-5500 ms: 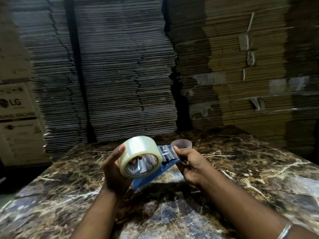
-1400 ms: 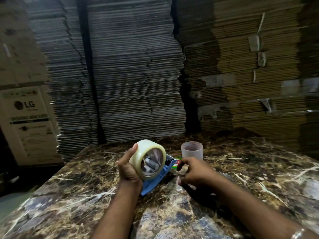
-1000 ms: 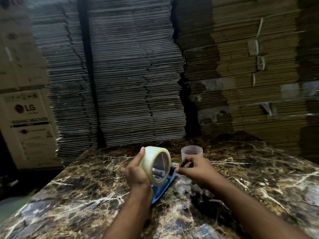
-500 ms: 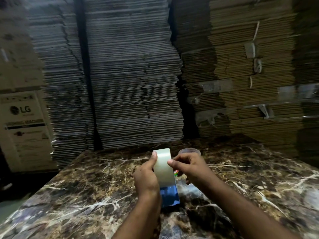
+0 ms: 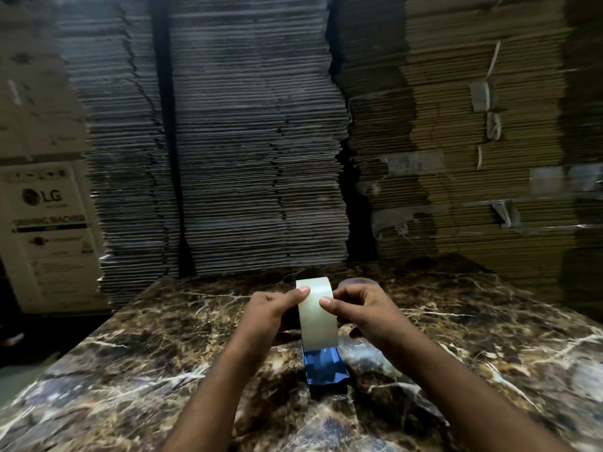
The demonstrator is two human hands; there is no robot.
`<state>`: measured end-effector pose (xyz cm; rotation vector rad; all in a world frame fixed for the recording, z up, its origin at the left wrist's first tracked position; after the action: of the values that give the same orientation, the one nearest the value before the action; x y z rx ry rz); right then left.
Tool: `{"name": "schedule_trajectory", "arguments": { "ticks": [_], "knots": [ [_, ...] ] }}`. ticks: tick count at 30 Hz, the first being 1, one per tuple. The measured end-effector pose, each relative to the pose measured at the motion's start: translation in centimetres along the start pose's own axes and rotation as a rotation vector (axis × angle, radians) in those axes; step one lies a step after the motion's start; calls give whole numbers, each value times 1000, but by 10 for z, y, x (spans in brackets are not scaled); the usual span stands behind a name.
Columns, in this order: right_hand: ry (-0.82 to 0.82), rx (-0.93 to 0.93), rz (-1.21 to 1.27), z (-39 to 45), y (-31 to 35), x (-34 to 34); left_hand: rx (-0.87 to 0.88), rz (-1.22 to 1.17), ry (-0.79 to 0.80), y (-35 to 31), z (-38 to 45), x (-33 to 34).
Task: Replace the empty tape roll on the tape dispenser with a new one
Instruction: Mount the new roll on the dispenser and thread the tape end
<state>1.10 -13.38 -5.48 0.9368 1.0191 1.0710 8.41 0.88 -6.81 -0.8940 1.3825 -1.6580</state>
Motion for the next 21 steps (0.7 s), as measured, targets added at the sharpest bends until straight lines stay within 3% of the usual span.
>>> {"name": "schedule_trajectory", "arguments": {
  "ticks": [8, 21],
  "knots": [
    [67, 6, -41, 0, -2, -2, 69, 60, 66, -2, -7, 4],
    [133, 35, -164, -1, -10, -7, 18, 122, 247, 1, -10, 7]
  ]
}}
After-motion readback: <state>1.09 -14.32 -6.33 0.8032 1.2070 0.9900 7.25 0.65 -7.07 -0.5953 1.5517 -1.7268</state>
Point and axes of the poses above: each hand's wrist, its own z-axis towards the middle knuckle, its own x-axis out of the palm, y = z × x, the point moved 7 cm from there along z, towards the middle knuckle, and after that the axes turned 3 degrees about -z, right-handed, at the moved point
